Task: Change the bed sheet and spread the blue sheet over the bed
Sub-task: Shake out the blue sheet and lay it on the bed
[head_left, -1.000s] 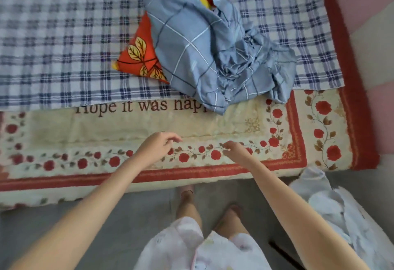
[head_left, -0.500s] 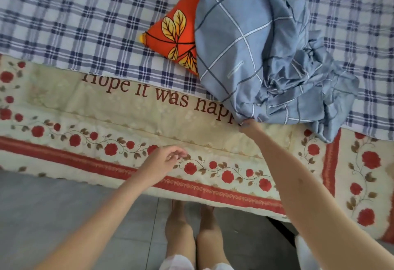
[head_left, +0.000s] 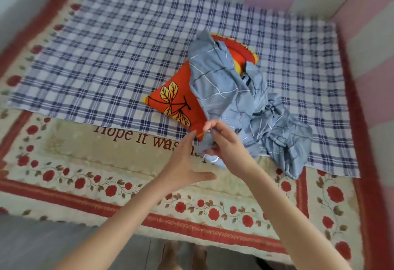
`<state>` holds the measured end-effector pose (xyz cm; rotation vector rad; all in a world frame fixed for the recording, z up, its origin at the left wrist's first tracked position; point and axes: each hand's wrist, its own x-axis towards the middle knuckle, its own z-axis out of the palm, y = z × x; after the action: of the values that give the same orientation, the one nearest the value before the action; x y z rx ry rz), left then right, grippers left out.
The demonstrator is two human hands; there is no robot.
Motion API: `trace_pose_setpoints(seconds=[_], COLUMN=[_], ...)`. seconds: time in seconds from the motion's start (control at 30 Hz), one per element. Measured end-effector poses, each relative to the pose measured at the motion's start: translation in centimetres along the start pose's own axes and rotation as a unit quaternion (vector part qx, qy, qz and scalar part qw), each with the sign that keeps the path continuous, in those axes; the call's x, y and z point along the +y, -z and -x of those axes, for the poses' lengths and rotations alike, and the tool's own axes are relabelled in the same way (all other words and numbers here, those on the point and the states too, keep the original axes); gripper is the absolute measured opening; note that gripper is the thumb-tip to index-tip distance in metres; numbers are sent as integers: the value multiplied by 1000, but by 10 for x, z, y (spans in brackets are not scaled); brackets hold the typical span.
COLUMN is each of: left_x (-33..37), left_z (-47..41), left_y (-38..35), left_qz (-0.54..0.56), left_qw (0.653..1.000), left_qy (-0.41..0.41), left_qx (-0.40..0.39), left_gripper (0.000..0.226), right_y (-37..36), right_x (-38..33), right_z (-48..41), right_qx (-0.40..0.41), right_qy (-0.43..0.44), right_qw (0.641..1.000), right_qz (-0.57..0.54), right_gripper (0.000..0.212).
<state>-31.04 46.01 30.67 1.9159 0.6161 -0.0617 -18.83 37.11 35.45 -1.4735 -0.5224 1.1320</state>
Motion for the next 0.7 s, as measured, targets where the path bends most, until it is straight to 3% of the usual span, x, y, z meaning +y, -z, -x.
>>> trace_pose_setpoints(seconds=[0.13, 0.2, 0.23, 0.3, 0.37, 0.4, 0.43, 0.47, 0.53, 0.57, 0.6, 0.7], left_x=[113, 171, 184, 247, 289, 312, 339, 358, 389, 400, 407, 416], left_z=[-14, -14, -19, -8, 1, 12, 31, 44, 69, 81, 89, 103], left_y=[27, 55, 68, 114, 154, 172, 188, 200, 217, 222, 226, 231], left_qz=[89, 93, 69, 43, 24, -1, -30, -66, -135, -164, -197, -266], left_qw=[985, 971, 966, 944, 921, 908, 894, 883, 868, 860, 850, 832], left_qy=[-106, -105, -96, -171, -234, -279, -323, -360, -400, -410, -412, -397], left_qx=[108, 192, 230, 278, 311, 313, 309, 294, 263, 256, 261, 281], left_gripper=[29, 10, 13, 18, 18, 16, 15, 16, 24, 30, 35, 34], right_y=[-7, -8, -5, 10, 34, 44, 47, 53, 55, 51, 50, 60], right_x=[-117, -185, -202, -273, -307, -321, -336, -345, -360, -363, -369, -378], right_z=[18, 39, 35, 64, 62, 68, 85, 93, 108, 117, 123, 127], right_qx=[-12, 17, 48, 157, 217, 232, 243, 265, 337, 362, 380, 403], right_qy=[185, 286, 314, 396, 393, 386, 372, 347, 357, 376, 393, 360], right_qw=[964, 923, 906, 851, 833, 815, 784, 732, 630, 609, 604, 646], right_qz=[191, 257, 281, 308, 324, 365, 433, 523, 602, 597, 580, 539], right_gripper=[35, 37, 36, 31, 25, 33, 48, 57, 39, 31, 33, 35])
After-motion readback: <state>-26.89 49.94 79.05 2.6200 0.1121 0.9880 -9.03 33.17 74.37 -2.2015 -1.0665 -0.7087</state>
